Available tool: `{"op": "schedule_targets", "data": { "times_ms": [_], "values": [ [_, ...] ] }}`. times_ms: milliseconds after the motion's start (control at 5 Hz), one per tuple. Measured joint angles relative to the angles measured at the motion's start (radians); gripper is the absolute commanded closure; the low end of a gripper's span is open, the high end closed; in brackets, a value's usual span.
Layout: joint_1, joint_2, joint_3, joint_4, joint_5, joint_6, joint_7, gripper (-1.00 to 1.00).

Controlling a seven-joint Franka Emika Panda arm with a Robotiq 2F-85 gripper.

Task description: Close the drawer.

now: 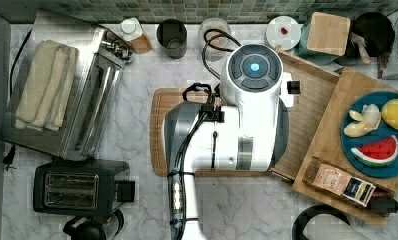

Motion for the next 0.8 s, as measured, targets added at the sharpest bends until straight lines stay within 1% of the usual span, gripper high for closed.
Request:
{"op": "schedule_targets", "data": {
  "times_ms": [600,800],
  "values": [
    [-0.001,0.020,-0.001,-0.012,-0.005,0.009,0.000,1.00],
    [-0.001,0.028,-0.002,-0.033,-0.001,0.116,0.000,1.00]
  ]
}}
